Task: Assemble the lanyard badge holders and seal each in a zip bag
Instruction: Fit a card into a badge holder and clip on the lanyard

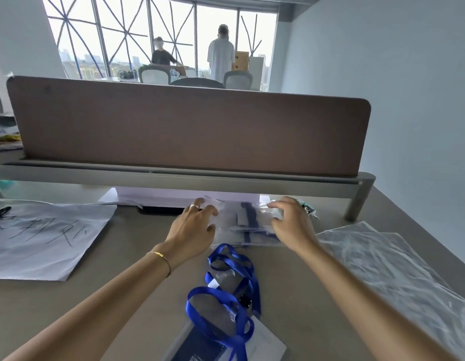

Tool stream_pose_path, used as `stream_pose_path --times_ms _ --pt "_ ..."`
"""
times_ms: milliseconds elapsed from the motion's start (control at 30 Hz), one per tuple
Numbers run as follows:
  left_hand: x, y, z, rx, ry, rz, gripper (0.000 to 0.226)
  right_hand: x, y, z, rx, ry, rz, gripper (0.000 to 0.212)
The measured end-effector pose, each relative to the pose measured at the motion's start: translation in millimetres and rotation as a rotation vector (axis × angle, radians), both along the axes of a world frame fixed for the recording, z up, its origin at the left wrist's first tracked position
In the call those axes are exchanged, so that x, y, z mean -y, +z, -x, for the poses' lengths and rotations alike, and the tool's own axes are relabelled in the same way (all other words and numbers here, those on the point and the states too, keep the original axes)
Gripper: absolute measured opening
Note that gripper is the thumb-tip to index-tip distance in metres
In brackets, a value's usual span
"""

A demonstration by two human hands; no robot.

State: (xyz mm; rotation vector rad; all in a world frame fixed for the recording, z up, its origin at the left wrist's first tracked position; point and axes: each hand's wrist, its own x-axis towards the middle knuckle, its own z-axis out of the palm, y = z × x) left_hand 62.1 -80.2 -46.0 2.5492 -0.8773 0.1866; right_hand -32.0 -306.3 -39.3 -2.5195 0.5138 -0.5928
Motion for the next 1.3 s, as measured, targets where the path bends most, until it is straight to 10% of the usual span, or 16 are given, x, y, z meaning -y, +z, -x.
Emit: stream_pose_path --times_ms 533,800,1300 --pt "-75 41 124 -0.037 -0.076 -0.127 0.007 -88 14 103 0.006 0.402 0.032 0.023" --pt "-109 28 196 -0.113 -0.145 -0.443 0.084 -98 12 127 -0.055 0.437 0.013 0.021" --pt "-129 26 122 -0.582 -0.163 -0.17 0.095 -99 11 82 -0.107 0.366 0.018 0.017"
